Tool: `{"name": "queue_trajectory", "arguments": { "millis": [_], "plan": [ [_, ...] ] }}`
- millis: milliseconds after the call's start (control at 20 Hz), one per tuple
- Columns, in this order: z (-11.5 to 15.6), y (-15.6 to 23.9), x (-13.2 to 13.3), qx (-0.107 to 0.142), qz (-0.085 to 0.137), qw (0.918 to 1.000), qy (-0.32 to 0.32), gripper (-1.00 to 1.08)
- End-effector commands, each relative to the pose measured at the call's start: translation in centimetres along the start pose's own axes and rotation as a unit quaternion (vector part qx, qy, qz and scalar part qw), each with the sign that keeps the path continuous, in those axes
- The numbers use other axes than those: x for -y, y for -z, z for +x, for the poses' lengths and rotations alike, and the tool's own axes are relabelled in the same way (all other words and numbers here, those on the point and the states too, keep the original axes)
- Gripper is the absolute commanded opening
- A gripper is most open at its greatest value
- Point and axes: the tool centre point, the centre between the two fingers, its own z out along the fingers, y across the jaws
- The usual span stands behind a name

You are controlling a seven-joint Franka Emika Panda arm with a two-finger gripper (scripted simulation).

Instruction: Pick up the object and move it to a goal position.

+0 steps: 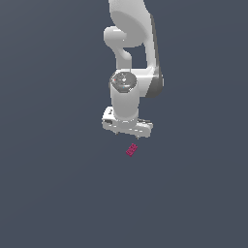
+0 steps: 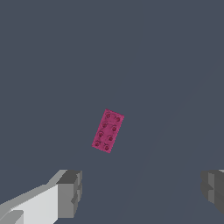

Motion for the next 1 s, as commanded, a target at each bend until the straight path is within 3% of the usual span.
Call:
{"name": "queue_trajectory", "arguments": {
  "millis": [0,500,950],
  "plan": [
    [0.2,-0.9,0.4,-0.004,-0.002,0.9997,-0.024,1.0],
    [1.0,-4.6,2.0,-0.022,-0.008,0.9916,-0.127,1.0],
    [1.3,-6.3,2.7,-0.032,-0.01,0.984,-0.175,1.0]
  ]
}}
